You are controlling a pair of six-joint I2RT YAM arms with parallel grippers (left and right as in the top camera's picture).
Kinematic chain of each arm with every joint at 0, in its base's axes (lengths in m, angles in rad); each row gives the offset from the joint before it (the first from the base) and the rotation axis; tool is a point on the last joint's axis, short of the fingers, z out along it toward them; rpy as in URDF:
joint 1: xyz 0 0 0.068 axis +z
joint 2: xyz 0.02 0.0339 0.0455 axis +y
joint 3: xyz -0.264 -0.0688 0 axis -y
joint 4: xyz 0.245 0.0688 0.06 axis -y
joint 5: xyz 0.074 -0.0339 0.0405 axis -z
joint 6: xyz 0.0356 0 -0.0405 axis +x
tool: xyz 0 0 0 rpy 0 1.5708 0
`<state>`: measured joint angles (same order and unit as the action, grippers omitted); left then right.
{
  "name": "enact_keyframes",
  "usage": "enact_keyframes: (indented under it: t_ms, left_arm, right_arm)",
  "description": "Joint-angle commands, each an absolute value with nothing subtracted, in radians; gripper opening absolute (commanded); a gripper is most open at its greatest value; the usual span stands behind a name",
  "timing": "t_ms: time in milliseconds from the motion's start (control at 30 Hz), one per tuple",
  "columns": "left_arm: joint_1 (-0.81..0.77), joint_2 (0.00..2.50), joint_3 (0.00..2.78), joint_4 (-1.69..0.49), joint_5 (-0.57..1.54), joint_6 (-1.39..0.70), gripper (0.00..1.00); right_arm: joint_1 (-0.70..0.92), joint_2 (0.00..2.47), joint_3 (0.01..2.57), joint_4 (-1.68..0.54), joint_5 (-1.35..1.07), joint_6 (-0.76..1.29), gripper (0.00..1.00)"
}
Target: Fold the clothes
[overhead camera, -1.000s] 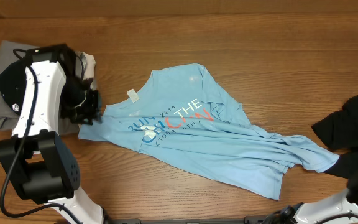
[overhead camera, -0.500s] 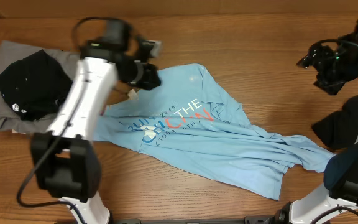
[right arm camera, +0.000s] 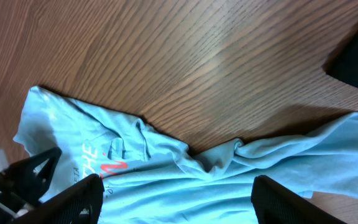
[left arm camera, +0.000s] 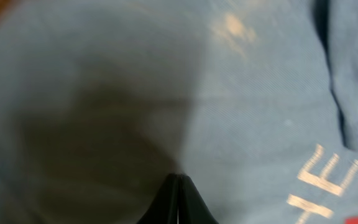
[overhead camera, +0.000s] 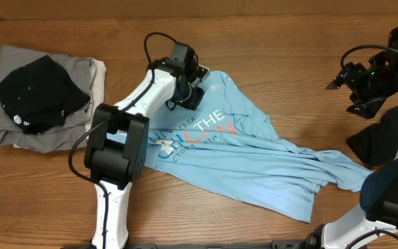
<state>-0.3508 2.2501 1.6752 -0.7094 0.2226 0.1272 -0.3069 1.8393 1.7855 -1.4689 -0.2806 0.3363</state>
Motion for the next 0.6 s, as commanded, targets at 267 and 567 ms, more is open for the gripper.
enact_keyframes:
  t_ms: [267,567]
  left_arm:
    - [-0.211,2.456,1.730,-0.665,0.025,0.027,0.04]
    - [-0.008,2.459,1.978,-0.794,0.060,-0.057,0.04]
  right_arm:
    - [-0.265,1.837,1.783,-1.480,-0.226,0.332,0.81]
    - [-0.173,1.837,1.729,-1.446,-0.152,0.337,0.84]
